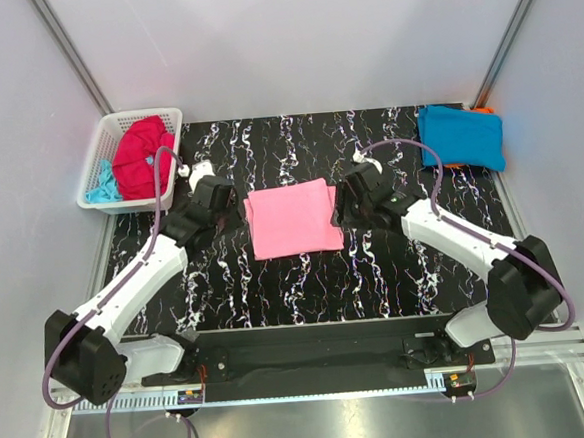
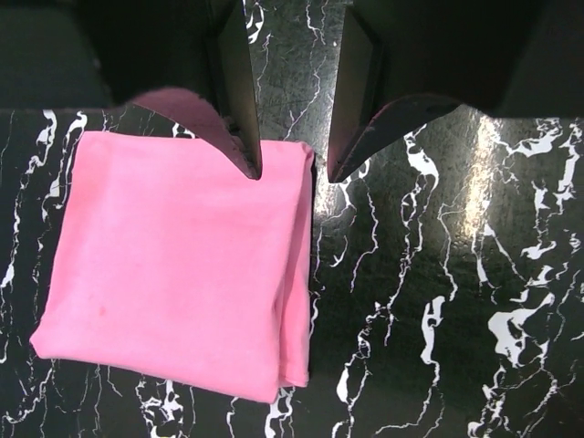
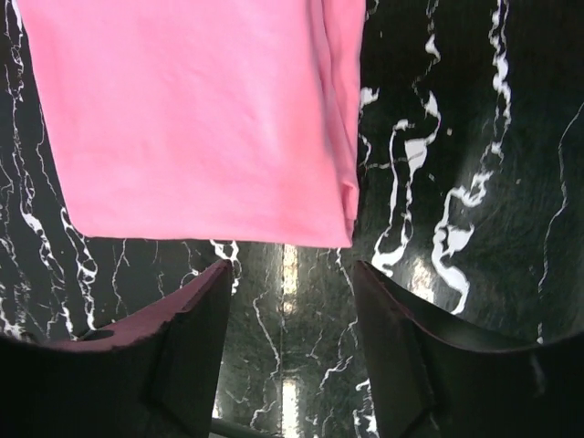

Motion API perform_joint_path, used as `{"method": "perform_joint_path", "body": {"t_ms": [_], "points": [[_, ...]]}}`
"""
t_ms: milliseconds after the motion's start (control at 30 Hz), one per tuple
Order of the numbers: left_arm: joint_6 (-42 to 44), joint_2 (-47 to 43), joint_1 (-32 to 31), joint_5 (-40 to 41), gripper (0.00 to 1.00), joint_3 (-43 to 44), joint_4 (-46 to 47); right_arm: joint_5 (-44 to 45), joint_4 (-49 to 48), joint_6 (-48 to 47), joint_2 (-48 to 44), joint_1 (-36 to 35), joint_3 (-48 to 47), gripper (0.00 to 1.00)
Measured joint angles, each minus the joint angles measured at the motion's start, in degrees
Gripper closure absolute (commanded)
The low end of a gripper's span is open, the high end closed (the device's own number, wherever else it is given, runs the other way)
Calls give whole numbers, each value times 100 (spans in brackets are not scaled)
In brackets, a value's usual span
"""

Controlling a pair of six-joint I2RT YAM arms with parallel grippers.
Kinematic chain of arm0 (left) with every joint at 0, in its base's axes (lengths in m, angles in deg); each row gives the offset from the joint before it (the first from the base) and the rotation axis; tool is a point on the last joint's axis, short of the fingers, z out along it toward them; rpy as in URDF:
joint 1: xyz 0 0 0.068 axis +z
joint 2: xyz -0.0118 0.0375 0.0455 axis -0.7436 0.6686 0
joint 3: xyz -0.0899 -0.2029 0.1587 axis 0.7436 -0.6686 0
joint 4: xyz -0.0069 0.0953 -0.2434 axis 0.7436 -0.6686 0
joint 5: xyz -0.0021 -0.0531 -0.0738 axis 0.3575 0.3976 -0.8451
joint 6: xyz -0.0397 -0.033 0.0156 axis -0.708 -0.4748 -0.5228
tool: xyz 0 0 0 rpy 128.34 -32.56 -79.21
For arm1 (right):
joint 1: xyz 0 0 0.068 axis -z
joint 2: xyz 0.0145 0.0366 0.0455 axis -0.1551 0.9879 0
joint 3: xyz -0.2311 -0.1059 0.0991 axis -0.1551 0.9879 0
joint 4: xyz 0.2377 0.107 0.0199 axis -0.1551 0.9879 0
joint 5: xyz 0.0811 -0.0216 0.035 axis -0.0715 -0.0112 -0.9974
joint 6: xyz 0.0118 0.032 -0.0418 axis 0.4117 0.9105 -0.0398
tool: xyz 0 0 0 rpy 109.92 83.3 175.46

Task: Fold and stack the t-shirts
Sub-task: Fold the tshirt, then neatly place the folded tshirt to the corner

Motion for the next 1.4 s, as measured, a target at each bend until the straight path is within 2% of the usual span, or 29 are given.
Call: {"method": "perform_joint_path", "body": {"t_ms": [167, 333, 467, 700, 867, 1000, 1200, 1400], "points": [[-68, -81, 96, -70, 59, -90, -61, -385, -317, -365, 140, 332, 50, 26], [-120, -398, 264, -452, 58, -496, -63, -1473, -1202, -498, 361, 1453, 595, 16], [-116, -533, 354, -752, 58, -682, -59, -2323, -1943, -573, 920, 2159, 826, 12], [-68, -533, 437, -1045, 58, -728, 24, -3727, -3436, -387, 1932, 2271, 809, 11], [-48, -520, 479, -1189, 58, -758, 55, -4524, -4588, 138, 2625, 2479, 798, 17], [-26, -520, 516, -1241, 58, -761, 70, -4927, -5119, 358, 2966, 2535, 715, 20], [-22, -518, 577, -1270, 58, -831, 90, -5309, -5184, 363, 3296, 2533, 409, 21], [-24, -494, 584, -1294, 58, -841, 118, -5401, -4717, 31, 3335, 2479, 175, 22]]}}
